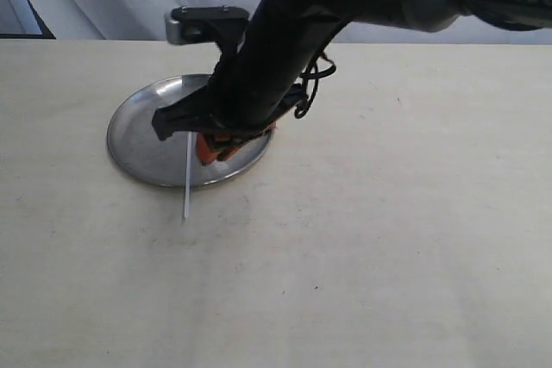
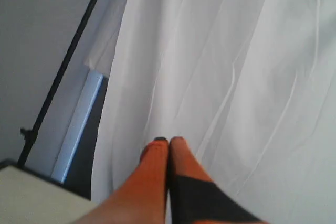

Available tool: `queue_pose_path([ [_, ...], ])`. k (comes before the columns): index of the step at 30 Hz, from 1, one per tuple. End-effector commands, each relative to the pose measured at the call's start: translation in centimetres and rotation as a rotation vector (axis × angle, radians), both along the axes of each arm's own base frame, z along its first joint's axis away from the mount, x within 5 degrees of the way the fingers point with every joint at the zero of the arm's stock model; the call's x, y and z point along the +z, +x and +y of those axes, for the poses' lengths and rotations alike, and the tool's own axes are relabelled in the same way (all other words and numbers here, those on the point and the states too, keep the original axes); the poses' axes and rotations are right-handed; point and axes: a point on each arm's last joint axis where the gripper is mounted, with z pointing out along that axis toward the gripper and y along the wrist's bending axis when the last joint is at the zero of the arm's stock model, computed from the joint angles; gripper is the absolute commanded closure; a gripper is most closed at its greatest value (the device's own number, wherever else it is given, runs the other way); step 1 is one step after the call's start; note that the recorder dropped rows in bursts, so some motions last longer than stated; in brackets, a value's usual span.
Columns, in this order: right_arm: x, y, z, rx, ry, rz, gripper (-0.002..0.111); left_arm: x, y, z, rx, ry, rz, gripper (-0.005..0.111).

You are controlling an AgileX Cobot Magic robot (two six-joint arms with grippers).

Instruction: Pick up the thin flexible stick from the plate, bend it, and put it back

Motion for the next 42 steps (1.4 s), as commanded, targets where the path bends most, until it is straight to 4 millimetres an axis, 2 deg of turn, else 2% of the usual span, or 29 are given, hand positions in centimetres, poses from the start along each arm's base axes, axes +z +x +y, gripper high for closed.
queue_pose_path([
  [1,-2.3,-0.9,2.3,0.055,-0.034,0.019,0.060,-0.9,4.4,0.4,-0.037,-0.013,0.204,0.107],
  [3,-3.7,-0.7,2.8,-0.006,-0.038,0.059,0.060,-2.1,6.5,-0.5,-0.116,0.029,0.312,0.107],
  [5,-4.7,-0.2,3.1,-0.056,-0.032,0.053,0.060,-3.5,7.9,-1.6,-0.179,0.120,0.423,0.107],
  [7,-5.4,0.4,3.4,-0.063,-0.039,0.049,0.060,-5.3,9.0,-2.4,-0.196,0.132,0.565,0.107],
  [9,-6.0,1.1,4.0,-0.101,-0.027,0.053,0.060,-6.8,9.5,-2.9,-0.193,0.153,0.687,0.107],
  [12,-7.3,1.8,4.6,-0.138,-0.036,0.088,0.060,-7.6,9.3,-3.1,-0.195,0.154,0.777,0.107],
  [18,-9.6,2.2,4.8,-0.232,-0.049,0.143,0.060,-7.7,9.2,-3.3,-0.208,0.150,0.783,0.107],
  [22,-10.4,2.6,5.0,-0.248,-0.037,0.128,0.060,-7.7,9.2,-3.3,-0.208,0.150,0.783,0.107],
  [28,-10.7,3.2,5.1,-0.268,-0.013,0.073,0.060,-7.7,9.2,-3.3,-0.209,0.145,0.784,0.107],
  [39,-12.1,3.5,5.2,-0.323,-0.018,0.086,0.060,-7.7,9.2,-3.3,-0.210,0.126,0.785,0.107],
  [42,-12.0,3.7,5.3,-0.331,0.002,0.062,0.067,-7.7,9.2,-3.3,-0.210,0.126,0.785,0.107],
])
